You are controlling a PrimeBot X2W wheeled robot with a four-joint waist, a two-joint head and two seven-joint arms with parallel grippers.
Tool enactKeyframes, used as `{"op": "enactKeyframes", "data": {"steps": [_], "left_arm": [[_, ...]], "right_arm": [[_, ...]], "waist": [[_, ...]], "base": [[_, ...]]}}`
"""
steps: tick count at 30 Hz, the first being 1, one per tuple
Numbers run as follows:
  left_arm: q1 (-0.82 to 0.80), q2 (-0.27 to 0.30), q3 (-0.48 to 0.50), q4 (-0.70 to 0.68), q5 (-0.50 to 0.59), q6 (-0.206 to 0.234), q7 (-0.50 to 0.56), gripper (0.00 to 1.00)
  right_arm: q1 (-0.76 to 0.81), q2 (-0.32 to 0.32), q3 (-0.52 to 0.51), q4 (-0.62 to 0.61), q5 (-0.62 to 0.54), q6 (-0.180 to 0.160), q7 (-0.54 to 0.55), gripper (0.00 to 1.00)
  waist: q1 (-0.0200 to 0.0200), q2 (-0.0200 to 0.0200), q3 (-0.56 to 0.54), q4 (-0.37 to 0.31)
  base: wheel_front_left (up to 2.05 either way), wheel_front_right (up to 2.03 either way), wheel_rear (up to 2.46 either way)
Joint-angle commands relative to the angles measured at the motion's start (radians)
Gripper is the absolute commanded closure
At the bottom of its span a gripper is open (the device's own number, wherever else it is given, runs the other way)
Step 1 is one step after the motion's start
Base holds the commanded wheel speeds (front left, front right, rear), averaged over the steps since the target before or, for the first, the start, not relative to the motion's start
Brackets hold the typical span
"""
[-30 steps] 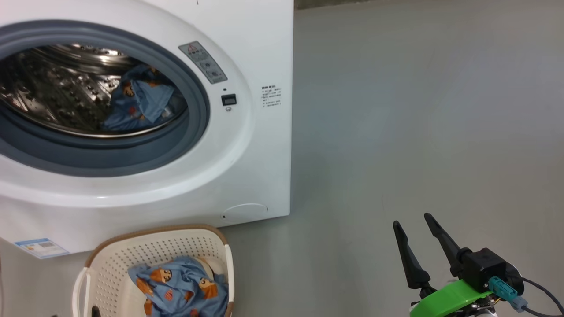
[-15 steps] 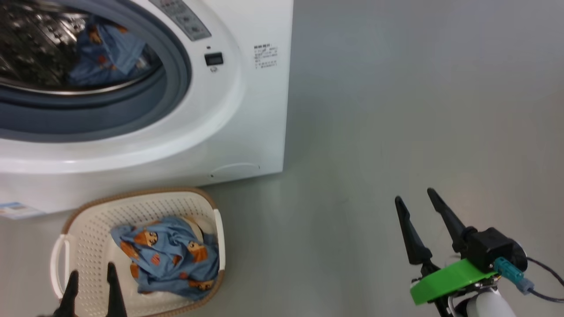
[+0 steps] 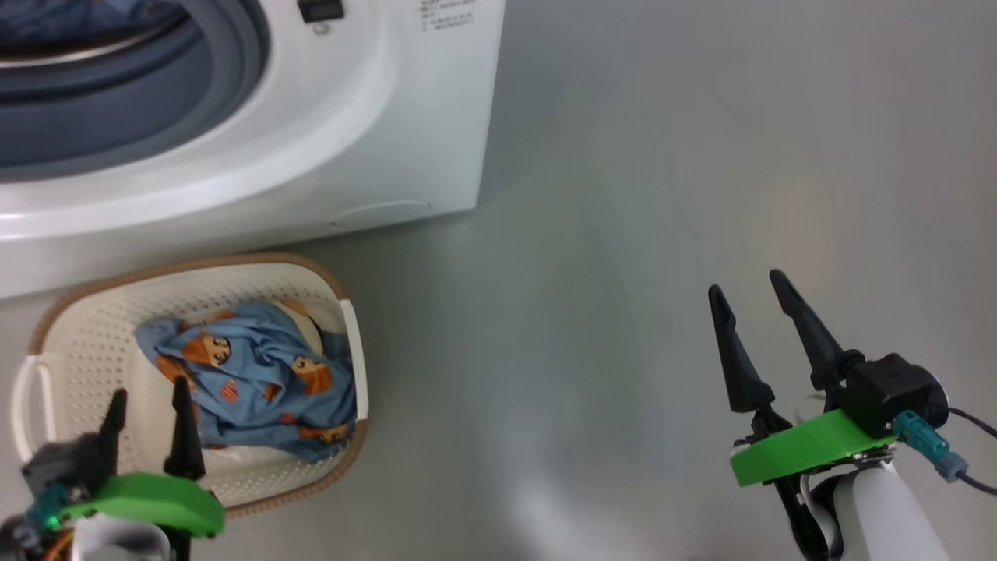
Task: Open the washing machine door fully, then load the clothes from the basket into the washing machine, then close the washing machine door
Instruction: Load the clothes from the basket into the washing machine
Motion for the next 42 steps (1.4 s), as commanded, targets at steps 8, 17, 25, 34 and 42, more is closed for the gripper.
{"op": "enactKeyframes", "data": {"steps": [8, 17, 25, 34, 42], "left_arm": [[-0.184, 0.062, 0.038, 0.191, -0.081, -0.029, -0.008, 0.00], [-0.355, 0.087, -0.067, 0.362, -0.203, -0.035, 0.016, 0.00], [-0.415, 0.127, -0.154, 0.456, -0.309, -0.035, 0.084, 0.00], [-0.485, 0.157, -0.208, 0.478, -0.470, -0.035, 0.175, 0.00], [-0.543, 0.192, -0.266, 0.488, -0.556, -0.035, 0.266, 0.00]], "right_arm": [[-0.019, 0.002, 0.006, -0.057, -0.003, 0.002, -0.005, 0.00], [-0.030, 0.002, -0.009, -0.088, -0.012, 0.002, -0.005, 0.00], [-0.034, 0.002, -0.009, -0.103, -0.015, 0.002, -0.005, 0.00], [-0.029, 0.002, -0.019, -0.121, -0.016, 0.002, -0.005, 0.00], [-0.031, 0.002, -0.021, -0.136, -0.011, 0.002, -0.005, 0.00]], "waist": [[-0.0003, 0.0000, 0.174, -0.025], [-0.0003, 0.0000, 0.277, -0.004], [-0.0003, 0.0000, 0.314, -0.005], [-0.0003, 0.0000, 0.358, -0.013], [-0.0003, 0.0000, 0.404, -0.019]], "base": [[0.00, 0.00, 0.00], [0.00, 0.00, 0.00], [0.00, 0.00, 0.00], [0.00, 0.00, 0.00], [0.00, 0.00, 0.00]]}}
